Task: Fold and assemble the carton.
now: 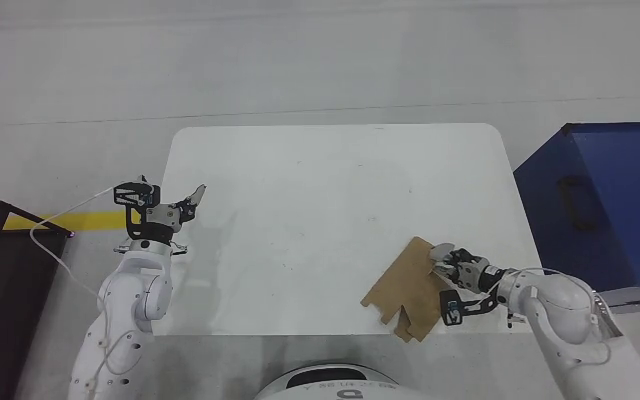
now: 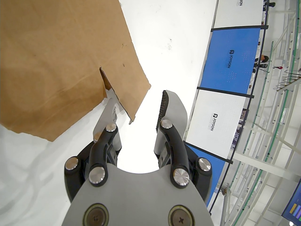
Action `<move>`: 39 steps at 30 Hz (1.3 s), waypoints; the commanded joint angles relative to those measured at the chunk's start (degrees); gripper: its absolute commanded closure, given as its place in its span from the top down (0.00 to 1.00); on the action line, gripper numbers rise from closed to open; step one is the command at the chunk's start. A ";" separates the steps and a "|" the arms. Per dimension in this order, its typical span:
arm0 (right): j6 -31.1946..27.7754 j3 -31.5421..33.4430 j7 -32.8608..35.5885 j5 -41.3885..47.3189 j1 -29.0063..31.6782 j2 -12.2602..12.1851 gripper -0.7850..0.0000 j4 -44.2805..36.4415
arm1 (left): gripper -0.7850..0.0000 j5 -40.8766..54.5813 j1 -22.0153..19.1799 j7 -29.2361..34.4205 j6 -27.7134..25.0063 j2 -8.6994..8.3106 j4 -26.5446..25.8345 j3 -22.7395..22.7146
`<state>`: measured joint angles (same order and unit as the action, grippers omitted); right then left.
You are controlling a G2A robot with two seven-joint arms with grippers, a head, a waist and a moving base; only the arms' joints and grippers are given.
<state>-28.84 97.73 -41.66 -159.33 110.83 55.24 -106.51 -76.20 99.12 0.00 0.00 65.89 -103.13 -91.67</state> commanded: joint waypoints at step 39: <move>54.18 -11.07 33.49 -15.59 -12.07 2.52 0.00 -16.98 | 1.00 0.00 0.00 0.00 0.00 0.00 0.00 0.00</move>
<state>23.53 87.70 -10.34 -172.96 99.55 57.53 -123.40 -76.20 99.12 0.00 0.00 65.89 -103.13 -91.67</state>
